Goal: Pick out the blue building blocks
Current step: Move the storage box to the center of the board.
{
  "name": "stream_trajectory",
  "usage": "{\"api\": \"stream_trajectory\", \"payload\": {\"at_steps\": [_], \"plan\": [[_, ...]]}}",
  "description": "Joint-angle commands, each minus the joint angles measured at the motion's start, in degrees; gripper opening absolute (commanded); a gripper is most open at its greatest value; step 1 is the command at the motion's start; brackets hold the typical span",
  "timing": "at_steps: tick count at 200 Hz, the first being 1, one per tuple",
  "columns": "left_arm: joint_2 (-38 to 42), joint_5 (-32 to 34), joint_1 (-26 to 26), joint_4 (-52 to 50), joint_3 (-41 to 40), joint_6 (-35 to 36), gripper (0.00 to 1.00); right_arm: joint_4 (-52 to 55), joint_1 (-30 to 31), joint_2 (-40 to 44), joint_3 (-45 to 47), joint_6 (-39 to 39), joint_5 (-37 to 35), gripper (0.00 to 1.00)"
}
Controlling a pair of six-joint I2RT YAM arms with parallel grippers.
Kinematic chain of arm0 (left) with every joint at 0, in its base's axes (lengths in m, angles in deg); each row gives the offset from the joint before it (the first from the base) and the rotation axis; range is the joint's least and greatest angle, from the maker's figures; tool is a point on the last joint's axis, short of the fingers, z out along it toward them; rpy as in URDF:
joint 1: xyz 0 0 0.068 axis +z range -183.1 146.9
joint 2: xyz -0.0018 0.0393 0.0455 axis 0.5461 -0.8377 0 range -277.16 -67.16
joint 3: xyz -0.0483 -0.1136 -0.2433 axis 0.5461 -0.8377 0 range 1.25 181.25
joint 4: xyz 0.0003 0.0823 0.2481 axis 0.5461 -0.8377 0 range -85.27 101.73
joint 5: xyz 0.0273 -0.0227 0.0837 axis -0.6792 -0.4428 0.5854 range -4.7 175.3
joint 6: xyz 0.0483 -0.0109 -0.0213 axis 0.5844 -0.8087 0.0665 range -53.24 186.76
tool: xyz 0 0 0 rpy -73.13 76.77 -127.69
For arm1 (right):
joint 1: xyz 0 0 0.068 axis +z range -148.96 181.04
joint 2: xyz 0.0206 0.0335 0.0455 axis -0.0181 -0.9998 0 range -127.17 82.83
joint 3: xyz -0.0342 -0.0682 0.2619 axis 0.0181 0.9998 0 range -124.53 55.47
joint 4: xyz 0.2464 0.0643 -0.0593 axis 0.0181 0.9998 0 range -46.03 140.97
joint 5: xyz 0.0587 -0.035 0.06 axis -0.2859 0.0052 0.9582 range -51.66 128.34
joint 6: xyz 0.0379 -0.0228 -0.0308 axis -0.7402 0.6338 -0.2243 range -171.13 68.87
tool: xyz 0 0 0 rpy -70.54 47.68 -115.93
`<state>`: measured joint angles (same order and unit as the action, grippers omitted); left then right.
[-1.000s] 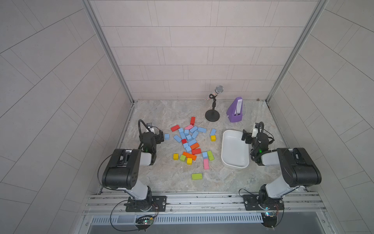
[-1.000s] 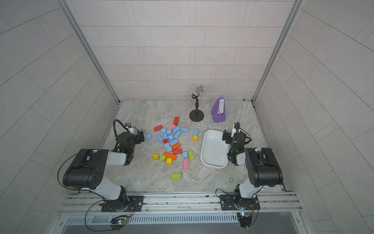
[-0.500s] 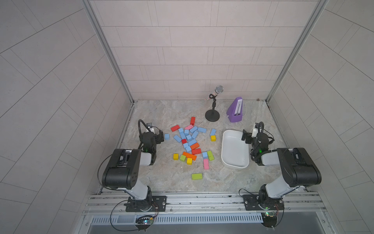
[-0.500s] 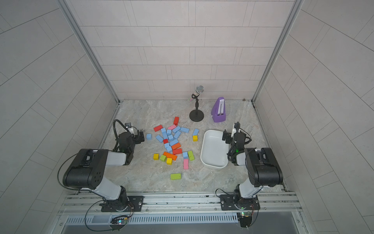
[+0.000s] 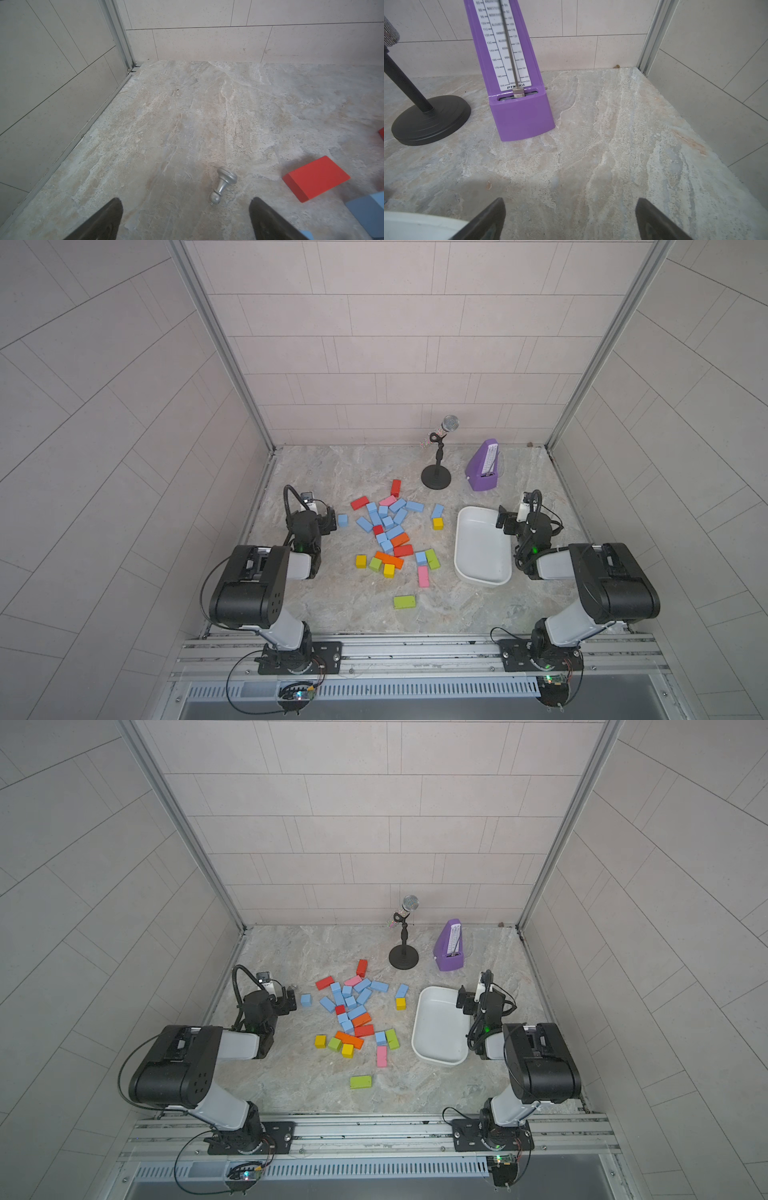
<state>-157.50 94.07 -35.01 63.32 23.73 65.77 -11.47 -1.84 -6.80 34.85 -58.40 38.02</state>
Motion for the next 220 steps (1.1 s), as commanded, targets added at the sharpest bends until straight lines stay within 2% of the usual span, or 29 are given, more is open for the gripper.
{"api": "stream_trajectory", "payload": {"at_steps": [1,19,46,69,86,119,142,163,184,212,220], "plan": [[0.1,-0.9,-0.1,0.7,0.1,0.7,1.0,0.0,0.4,1.4,0.7,1.0,-0.4,0.99],[1.1,-1.9,-0.1,1.7,-0.8,1.0,1.0,4.2,0.6,6.1,0.4,1.3,-0.9,0.99],[6.0,-1.4,-0.1,-4.8,0.7,0.7,1.0,27.7,1.1,16.0,-6.5,-2.6,-2.5,0.99],[11.5,-4.9,-0.1,-18.8,5.4,0.6,1.0,44.0,3.9,21.0,-12.6,-2.8,-3.4,0.99],[15.4,-10.2,-0.1,-30.4,10.4,0.5,1.0,57.4,7.3,22.1,-20.0,-3.2,-4.2,0.99],[19.1,-19.6,-0.1,-50.7,22.5,-3.2,1.0,77.8,15.6,21.9,-29.3,-6.6,0.3,1.0],[19.3,-22.2,-0.3,-54.6,24.3,-8.1,1.0,83.3,22.7,22.8,-29.3,-12.6,3.4,0.96],[18.9,-27.8,-0.5,-44.8,18.6,-9.8,1.0,85.0,28.7,22.8,-27.2,-17.4,5.8,0.89],[19.6,-28.3,-0.7,-43.5,16.9,-10.3,1.0,85.3,34.8,21.6,-25.1,-21.0,5.7,0.88],[19.8,-30.2,-1.5,-42.6,15.5,-11.2,1.0,85.6,38.3,20.0,-23.5,-25.6,7.2,0.85],[20.0,-29.8,-1.7,-42.2,15.0,-11.3,1.0,85.1,38.8,19.6,-22.9,-26.3,7.6,0.82]]}}
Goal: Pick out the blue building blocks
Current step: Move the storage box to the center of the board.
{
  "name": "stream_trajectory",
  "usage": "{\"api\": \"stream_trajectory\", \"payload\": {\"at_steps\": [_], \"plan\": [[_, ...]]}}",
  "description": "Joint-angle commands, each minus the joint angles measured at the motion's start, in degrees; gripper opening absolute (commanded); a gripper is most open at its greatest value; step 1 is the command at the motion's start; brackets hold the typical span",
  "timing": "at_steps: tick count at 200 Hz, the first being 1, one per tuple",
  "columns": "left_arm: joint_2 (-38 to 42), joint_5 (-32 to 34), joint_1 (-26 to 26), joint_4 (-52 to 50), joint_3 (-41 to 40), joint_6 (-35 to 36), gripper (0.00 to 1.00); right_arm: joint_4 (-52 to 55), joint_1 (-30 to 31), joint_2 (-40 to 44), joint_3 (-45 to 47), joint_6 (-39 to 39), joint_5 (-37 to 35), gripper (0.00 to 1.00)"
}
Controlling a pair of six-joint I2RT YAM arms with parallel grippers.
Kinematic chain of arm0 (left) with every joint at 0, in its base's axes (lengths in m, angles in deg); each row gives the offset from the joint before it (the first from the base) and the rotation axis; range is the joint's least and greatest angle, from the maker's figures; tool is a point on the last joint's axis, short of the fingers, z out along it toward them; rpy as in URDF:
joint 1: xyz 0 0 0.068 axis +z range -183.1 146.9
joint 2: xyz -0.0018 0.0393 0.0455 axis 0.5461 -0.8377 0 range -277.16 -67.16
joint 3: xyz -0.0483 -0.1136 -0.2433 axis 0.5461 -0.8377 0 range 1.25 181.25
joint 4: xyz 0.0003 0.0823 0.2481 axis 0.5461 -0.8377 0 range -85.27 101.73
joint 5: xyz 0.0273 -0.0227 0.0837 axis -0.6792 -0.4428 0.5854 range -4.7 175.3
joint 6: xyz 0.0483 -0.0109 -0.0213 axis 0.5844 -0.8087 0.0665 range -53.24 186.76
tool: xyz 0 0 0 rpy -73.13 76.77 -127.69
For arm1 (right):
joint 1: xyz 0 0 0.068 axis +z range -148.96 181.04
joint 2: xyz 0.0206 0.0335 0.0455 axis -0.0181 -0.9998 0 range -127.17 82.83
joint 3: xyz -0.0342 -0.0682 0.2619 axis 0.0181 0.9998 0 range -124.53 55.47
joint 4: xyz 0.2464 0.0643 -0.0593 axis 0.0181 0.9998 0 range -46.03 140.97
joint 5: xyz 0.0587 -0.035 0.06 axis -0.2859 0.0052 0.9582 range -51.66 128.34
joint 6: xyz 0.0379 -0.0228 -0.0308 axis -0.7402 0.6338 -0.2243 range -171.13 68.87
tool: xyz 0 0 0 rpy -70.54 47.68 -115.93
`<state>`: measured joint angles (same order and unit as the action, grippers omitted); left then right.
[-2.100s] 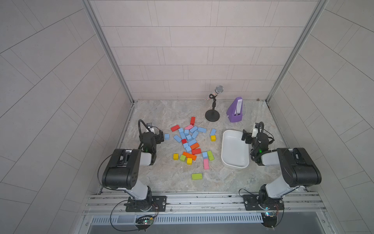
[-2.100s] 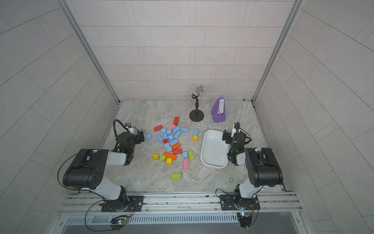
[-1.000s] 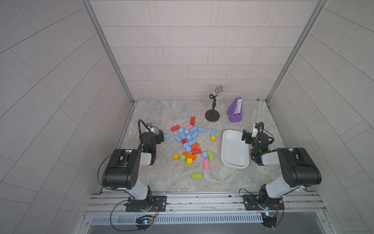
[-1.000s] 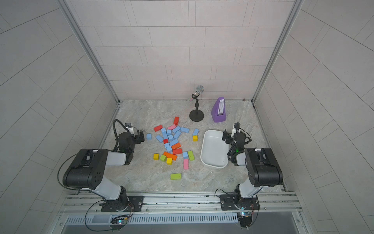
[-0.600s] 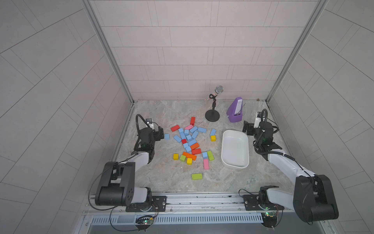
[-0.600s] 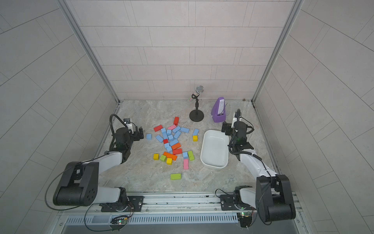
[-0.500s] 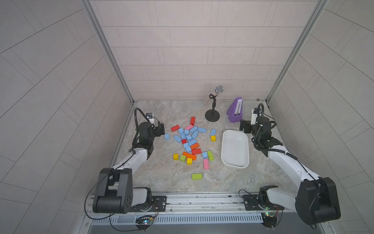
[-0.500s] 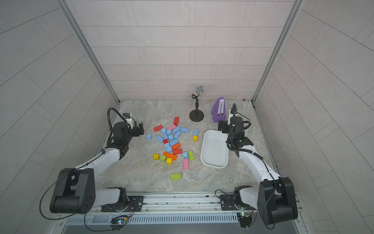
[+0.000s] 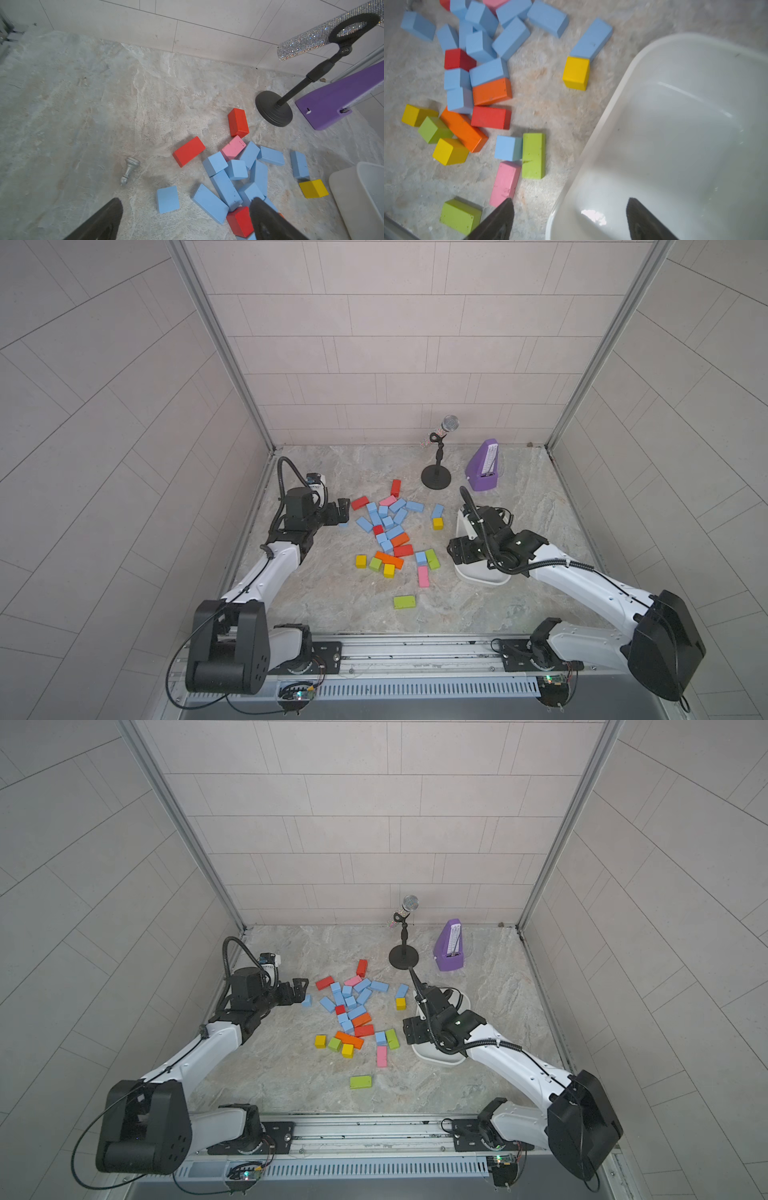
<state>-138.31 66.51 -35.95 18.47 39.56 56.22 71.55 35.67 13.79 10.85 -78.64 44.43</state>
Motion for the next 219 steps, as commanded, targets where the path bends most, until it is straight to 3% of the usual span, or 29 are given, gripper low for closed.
{"api": "stream_trajectory", "payload": {"at_steps": [1,39,75,139,186,219], "plan": [[0.8,-2.0,-0.7,2.6,-1.0,-1.7,1.0,2.0,1.4,-0.9,1.2,-6.2,1.3,0.82],[1.4,0.0,-0.8,3.5,-1.9,-1.0,1.0,-0.2,2.5,-1.2,5.1,-9.5,6.9,0.69],[1.2,0.0,-0.8,3.9,-2.2,-0.7,1.0,2.3,4.3,1.5,8.2,-11.4,8.0,0.61],[1.1,-0.5,-0.8,3.8,-2.4,-0.3,1.0,8.3,7.1,10.1,13.5,-15.4,7.3,0.58],[0.7,-2.5,-0.8,2.4,-1.2,-0.8,1.0,14.4,7.1,13.7,4.6,-10.0,-0.2,0.62],[1.6,-3.3,-0.8,1.8,-1.0,0.2,1.0,13.3,5.7,6.1,-4.7,-3.6,-2.6,0.6]]}}
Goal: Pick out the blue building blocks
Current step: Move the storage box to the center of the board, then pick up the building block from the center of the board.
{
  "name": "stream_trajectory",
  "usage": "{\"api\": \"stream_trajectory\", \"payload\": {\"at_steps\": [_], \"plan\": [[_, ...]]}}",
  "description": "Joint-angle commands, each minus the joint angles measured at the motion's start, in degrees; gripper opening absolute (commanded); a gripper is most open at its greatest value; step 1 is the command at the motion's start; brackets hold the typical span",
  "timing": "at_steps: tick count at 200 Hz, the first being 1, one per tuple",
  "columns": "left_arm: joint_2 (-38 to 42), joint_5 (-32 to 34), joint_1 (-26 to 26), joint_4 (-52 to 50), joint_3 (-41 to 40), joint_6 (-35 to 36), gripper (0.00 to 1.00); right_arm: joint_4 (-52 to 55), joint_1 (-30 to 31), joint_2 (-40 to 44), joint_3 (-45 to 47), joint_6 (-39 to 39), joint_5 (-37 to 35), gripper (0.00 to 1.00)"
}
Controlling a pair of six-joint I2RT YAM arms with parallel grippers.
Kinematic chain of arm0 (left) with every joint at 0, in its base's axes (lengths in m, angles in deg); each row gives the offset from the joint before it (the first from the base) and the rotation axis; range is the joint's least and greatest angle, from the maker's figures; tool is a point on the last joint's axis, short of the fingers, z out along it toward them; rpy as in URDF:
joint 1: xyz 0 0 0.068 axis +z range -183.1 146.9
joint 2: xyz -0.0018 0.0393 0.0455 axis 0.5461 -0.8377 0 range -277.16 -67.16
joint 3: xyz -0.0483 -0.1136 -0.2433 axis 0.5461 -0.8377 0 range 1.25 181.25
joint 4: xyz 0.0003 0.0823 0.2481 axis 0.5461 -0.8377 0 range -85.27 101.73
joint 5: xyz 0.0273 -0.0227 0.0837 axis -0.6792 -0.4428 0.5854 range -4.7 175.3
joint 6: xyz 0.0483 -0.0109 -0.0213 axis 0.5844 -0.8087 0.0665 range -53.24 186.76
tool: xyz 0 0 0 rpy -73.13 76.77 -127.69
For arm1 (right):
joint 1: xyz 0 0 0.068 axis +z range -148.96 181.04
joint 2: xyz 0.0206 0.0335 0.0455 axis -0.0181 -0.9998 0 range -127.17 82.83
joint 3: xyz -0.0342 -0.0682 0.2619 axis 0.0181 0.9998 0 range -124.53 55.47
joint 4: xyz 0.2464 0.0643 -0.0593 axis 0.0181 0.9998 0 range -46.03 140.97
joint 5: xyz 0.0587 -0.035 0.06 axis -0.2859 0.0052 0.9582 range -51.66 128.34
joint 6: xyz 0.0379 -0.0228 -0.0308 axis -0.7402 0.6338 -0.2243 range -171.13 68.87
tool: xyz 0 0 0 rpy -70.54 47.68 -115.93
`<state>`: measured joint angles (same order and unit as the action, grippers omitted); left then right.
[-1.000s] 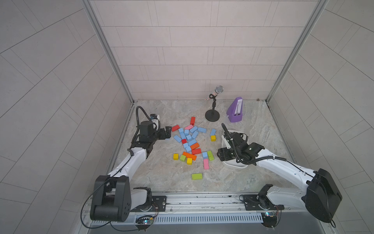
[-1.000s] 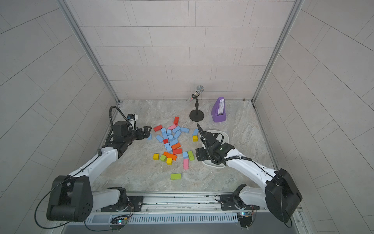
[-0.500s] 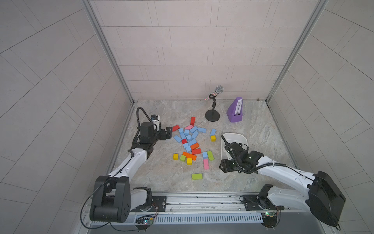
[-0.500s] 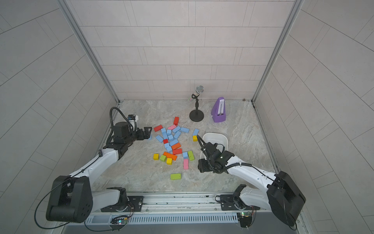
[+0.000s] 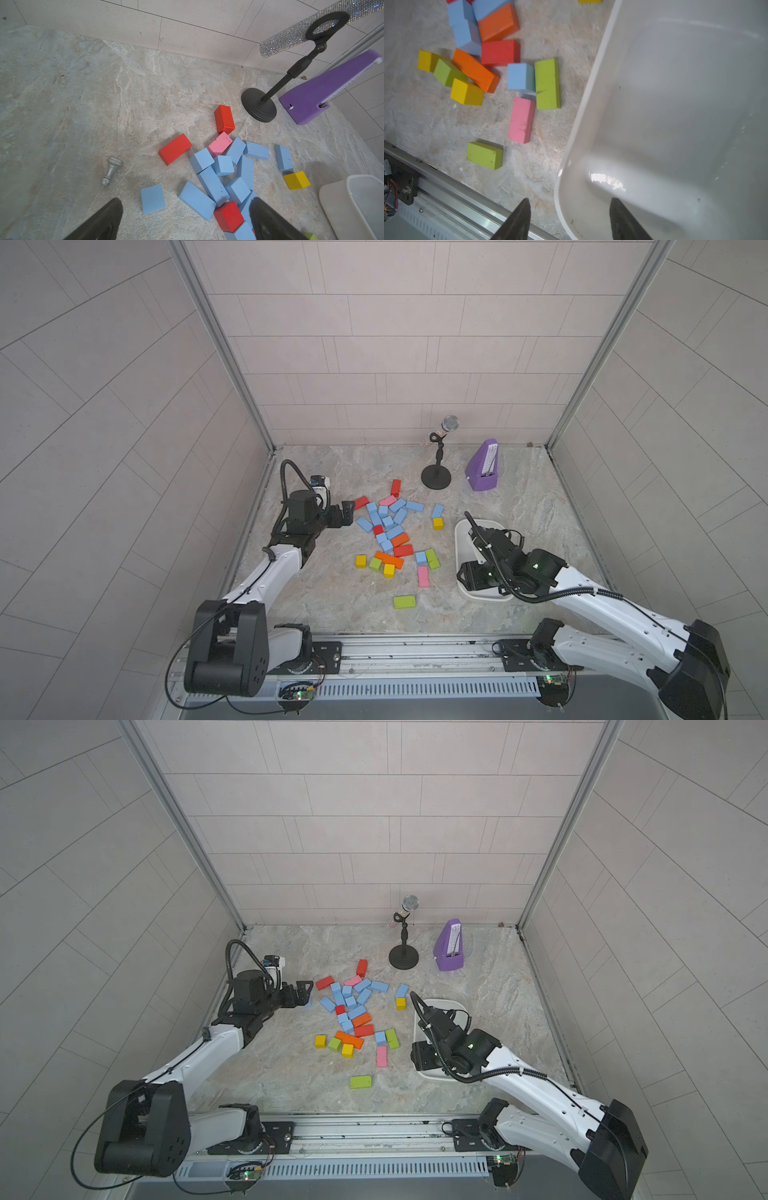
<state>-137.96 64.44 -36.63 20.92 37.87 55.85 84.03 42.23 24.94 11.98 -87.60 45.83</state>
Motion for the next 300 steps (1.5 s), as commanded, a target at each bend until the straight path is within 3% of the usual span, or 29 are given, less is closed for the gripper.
{"api": "stream_trajectory", "payload": {"at_steps": [1,61,87,116,230,300], "plan": [[1.3,-1.2,-0.1,-0.6,0.7,0.6,1.0,0.7,-0.9,-5.5,-6.1,5.6,-4.0,0.59],[1.2,-0.4,-0.1,-2.0,1.5,1.9,1.0,-3.9,-4.9,-33.1,-28.5,11.0,-6.0,0.6],[1.3,0.4,0.0,-3.0,1.7,2.5,1.0,-0.8,-6.6,-45.6,-39.5,12.4,-7.2,0.54],[0.9,0.9,0.0,-4.1,2.3,3.3,1.0,0.1,-8.5,-54.4,-45.8,11.5,-10.0,0.54],[-3.3,0.6,0.0,-4.9,3.0,3.3,1.0,-4.1,-13.3,-65.3,-51.1,8.9,-7.6,0.54],[-4.7,-0.7,-0.1,-4.8,3.1,3.1,1.0,-2.8,-13.8,-67.2,-51.3,8.5,-9.0,0.52]]}}
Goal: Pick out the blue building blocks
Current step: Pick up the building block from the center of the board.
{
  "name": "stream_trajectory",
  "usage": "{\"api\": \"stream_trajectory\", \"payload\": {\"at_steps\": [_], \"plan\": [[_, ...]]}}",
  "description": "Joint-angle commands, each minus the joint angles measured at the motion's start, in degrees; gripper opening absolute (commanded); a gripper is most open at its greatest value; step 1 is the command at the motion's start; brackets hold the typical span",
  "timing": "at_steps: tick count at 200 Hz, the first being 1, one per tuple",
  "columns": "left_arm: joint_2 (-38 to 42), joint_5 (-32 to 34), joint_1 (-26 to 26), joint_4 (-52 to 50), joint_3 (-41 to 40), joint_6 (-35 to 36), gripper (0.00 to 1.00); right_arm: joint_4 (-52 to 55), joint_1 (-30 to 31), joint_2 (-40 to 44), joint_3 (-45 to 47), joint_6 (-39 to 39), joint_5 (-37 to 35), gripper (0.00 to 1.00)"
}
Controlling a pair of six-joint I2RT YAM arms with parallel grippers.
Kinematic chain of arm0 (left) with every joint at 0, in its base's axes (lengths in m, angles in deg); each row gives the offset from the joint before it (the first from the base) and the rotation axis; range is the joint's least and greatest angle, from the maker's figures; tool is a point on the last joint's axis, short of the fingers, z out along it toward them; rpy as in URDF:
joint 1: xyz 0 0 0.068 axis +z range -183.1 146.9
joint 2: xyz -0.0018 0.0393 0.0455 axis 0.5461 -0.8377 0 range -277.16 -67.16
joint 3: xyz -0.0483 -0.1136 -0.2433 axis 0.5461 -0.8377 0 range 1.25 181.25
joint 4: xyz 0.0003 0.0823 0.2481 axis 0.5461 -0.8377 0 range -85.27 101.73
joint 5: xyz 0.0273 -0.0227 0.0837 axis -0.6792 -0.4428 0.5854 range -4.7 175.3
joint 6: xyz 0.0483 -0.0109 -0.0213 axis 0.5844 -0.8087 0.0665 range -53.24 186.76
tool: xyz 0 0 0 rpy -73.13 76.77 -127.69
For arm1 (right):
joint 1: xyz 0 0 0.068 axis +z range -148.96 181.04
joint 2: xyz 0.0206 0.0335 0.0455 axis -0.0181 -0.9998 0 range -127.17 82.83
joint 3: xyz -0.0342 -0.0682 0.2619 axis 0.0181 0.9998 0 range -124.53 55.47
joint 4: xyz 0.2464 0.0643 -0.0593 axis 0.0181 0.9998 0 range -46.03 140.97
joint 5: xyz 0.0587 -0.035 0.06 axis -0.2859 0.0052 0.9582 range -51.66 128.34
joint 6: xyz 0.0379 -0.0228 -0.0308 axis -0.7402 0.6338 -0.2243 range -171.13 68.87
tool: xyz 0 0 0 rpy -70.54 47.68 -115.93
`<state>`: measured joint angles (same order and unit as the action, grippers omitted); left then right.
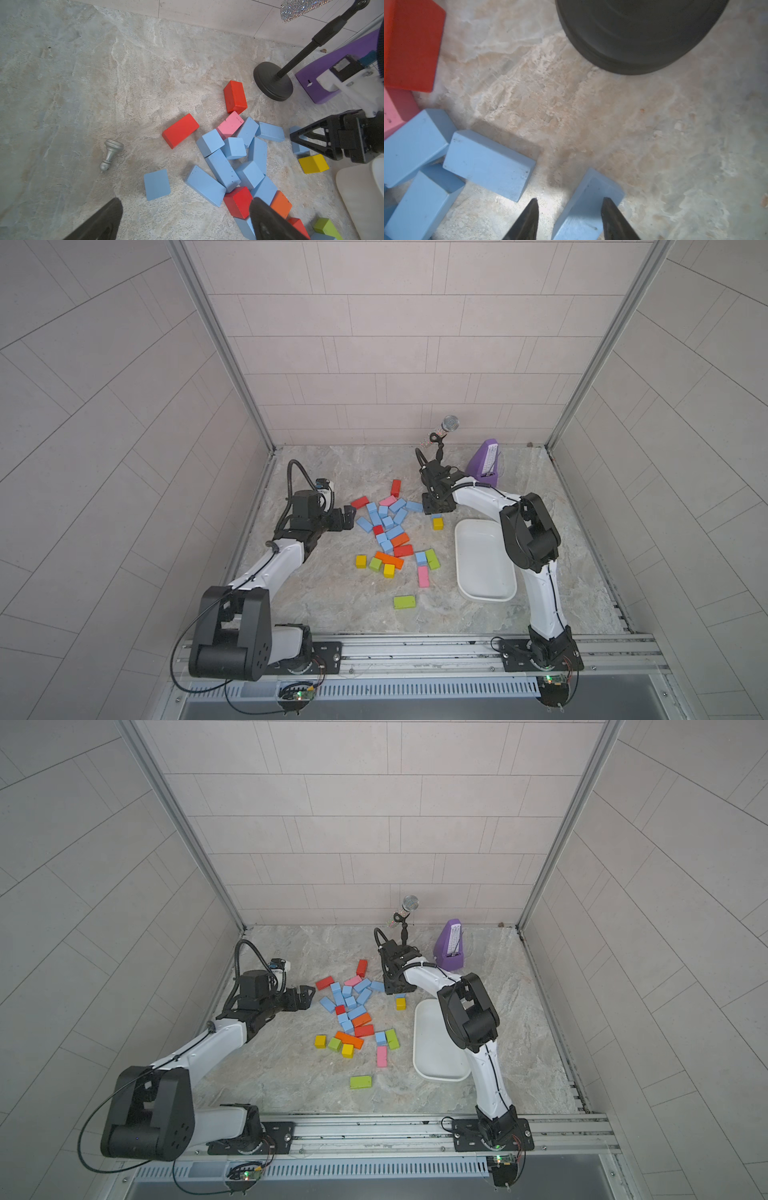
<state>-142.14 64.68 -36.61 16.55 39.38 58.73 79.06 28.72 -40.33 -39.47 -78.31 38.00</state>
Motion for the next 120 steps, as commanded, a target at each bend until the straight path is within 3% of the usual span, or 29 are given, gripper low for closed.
{"api": "stream_trajectory", "payload": {"at_steps": [1,98,120], "plan": [[-0.6,-1.0,-0.1,-0.4,1.6,0.2,1.0,2.1,-0.3,-1.9,0.1,-0.8,-1.2,0.52],[-1.4,-1.3,-0.1,-0.3,1.6,-0.3,1.0,3.1,-0.4,0.0,2.7,-0.9,-2.0,0.57],[-1.4,-1.3,-0.1,-0.4,1.5,-0.5,1.0,2.8,-0.5,-0.4,3.0,-1.0,-0.3,0.49]]}}
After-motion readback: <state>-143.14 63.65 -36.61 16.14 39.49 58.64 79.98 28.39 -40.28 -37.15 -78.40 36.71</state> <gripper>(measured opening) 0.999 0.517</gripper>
